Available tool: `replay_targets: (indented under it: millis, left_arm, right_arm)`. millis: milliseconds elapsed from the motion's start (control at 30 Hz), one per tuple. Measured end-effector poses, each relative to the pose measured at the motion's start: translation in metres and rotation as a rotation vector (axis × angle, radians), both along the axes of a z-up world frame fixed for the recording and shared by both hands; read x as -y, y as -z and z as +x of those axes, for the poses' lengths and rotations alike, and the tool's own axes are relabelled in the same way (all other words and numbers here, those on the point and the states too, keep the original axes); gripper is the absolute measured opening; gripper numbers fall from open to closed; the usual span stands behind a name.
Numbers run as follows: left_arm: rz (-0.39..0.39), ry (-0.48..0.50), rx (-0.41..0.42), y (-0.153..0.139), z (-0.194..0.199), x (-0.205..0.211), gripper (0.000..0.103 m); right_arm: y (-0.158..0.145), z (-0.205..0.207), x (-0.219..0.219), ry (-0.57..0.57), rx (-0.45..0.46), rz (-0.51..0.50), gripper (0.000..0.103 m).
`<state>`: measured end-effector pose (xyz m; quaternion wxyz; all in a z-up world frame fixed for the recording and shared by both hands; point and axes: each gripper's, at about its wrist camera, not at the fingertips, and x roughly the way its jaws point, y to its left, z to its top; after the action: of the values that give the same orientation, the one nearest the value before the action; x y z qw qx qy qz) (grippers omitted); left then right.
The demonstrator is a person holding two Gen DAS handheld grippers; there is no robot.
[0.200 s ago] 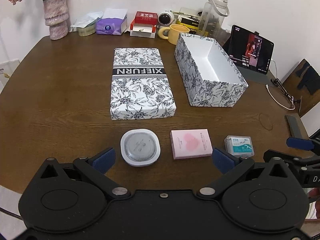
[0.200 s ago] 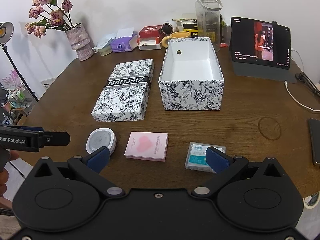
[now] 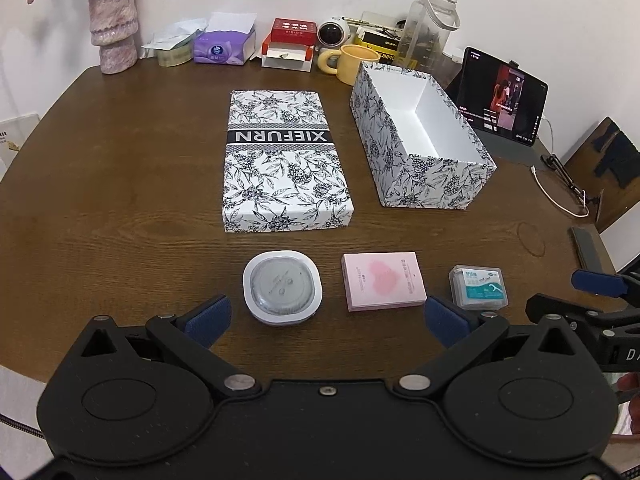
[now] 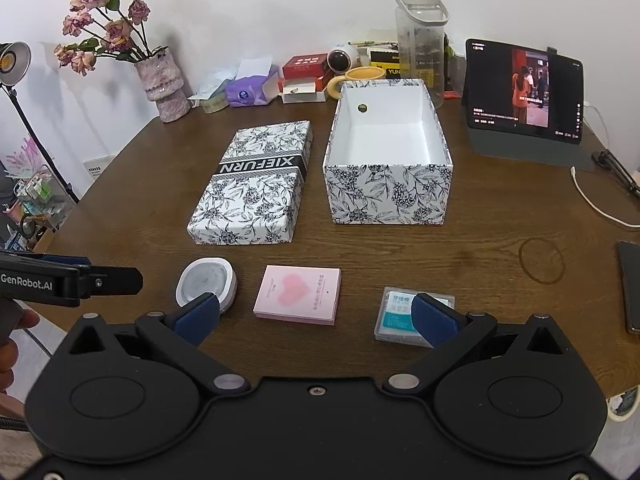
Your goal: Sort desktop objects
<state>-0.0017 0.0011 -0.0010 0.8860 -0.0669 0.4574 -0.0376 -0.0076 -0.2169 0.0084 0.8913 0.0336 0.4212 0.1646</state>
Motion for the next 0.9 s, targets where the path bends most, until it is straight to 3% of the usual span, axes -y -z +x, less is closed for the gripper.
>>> replay_targets:
  millis: [900]
  left_arm:
    - [-0.020, 0.057, -0.053, 0.009, 0.001, 0.001, 0.103]
  right_arm:
    - [0.000, -0.015, -0.003, 0.031, 0.011, -0.020, 0.103]
